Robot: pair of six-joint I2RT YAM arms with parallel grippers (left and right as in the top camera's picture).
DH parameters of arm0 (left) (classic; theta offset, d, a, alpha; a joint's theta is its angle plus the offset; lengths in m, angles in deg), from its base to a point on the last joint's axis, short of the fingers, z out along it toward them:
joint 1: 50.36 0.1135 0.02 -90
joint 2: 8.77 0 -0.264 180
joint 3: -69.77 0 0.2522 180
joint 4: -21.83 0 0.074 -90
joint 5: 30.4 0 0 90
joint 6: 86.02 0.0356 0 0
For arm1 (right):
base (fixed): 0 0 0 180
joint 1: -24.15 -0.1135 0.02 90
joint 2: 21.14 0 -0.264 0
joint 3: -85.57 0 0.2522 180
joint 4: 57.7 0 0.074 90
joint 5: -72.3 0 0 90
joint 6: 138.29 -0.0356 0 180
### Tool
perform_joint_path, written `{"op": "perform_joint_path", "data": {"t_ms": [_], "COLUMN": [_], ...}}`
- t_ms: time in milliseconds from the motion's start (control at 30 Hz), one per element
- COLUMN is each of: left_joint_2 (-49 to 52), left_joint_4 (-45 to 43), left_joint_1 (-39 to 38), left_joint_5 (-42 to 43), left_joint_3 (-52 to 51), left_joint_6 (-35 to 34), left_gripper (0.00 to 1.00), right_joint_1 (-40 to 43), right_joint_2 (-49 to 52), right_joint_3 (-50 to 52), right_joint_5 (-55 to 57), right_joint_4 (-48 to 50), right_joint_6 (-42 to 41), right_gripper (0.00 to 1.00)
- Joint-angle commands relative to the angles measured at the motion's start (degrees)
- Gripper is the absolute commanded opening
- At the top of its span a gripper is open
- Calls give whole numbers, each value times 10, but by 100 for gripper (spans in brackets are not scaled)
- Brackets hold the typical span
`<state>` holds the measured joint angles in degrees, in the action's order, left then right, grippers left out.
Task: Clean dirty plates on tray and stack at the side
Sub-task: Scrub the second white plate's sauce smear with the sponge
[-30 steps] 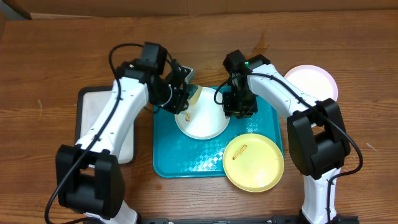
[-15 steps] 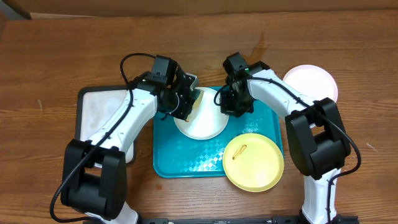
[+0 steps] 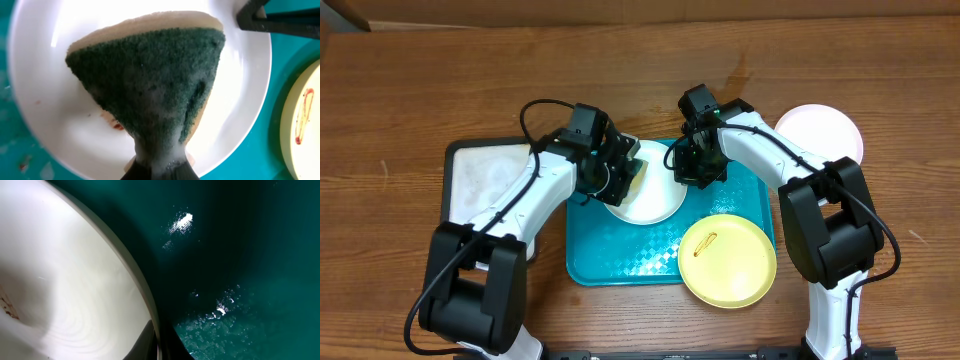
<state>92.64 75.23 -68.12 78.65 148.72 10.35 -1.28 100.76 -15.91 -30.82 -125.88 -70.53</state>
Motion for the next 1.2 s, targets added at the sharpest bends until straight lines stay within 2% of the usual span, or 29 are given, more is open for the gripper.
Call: {"op": "perform_joint_path", "data": {"t_ms": [0,100,233,533,700,867,1167], "left_joint_2": [5,5,5,5,5,5,5], "left_joint_4": [-27,-56,-71,-71,-100,-114,-166], "left_joint_1": [-20,-33,-44,-44,-44,-44,-44], "left_joint_5": [-2,-14,-73,-103,-111,-165,-163], "left_joint_3": [-23,-44,-58,-66,-88,-90,-118], "left_joint_6": [22,24,24,24,24,24,24], "left_gripper": [4,4,4,4,4,4,4], "right_joint_1": [1,1,1,1,1,1,1], "right_joint_2": [-10,-10,-10,-10,-10,-10,-10], "right_joint_3": [10,15,20,20,20,20,20], "right_joint_5": [10,10,10,10,10,10,10], "right_joint_4": [7,14,17,17,17,17,17], "right_joint_6": [-5,-5,-5,-5,-5,-5,-5], "right_gripper": [4,4,4,4,4,4,4]}}
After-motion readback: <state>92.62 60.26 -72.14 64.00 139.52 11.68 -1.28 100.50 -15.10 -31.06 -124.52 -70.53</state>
